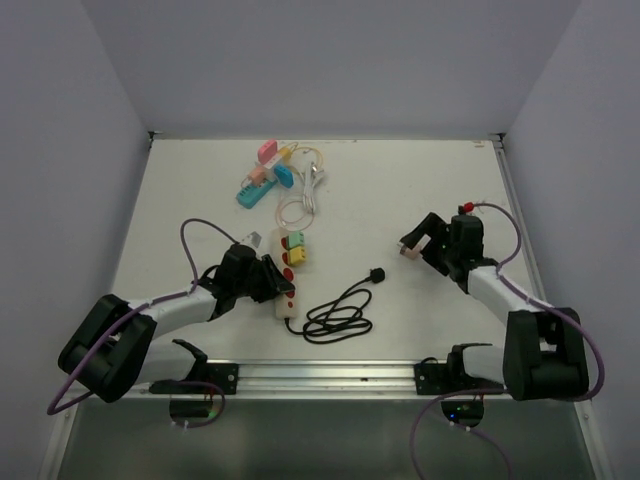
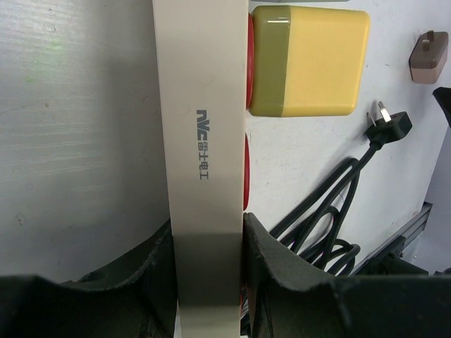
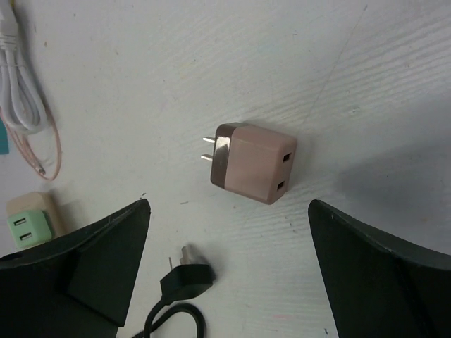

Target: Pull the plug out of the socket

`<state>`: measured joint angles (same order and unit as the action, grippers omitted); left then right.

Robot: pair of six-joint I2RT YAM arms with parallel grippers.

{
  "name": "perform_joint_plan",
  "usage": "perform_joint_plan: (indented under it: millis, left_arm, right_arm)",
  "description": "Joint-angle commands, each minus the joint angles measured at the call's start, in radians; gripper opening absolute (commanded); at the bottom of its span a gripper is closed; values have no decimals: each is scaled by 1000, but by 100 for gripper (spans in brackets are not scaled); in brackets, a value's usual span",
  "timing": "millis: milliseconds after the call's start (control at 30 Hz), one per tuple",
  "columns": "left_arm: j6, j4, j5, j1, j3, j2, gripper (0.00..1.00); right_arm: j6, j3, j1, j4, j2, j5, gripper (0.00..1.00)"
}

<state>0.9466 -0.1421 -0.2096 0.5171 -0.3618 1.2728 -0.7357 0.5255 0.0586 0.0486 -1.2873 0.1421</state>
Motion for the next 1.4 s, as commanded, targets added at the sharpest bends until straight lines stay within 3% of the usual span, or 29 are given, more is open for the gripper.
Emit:
perform_joint_plan:
  millis: [0,133,267,567,933,1367]
  left_arm:
    - [-75,50,-10,0,30,19,0]
    - [-77,47,-10,1,30,20,0]
    - [-78,47,-14,1,29,20,0]
    - [-77,45,-22,9,35,14,0]
    - [-74,45,-27,11,37,14,0]
    - [-71,44,-30,12,40,14,0]
  right_arm:
    - [41,42,10,-68,98,25,99]
    - [12,50,104,-29,144,74,99]
    - [-48,65,326,69,117,42,99]
    - [-117,247,611,223,-163,-1,97]
    - [-148,395,702,273,-427,16,82]
    - [-175,430,705,378,-553,53,57]
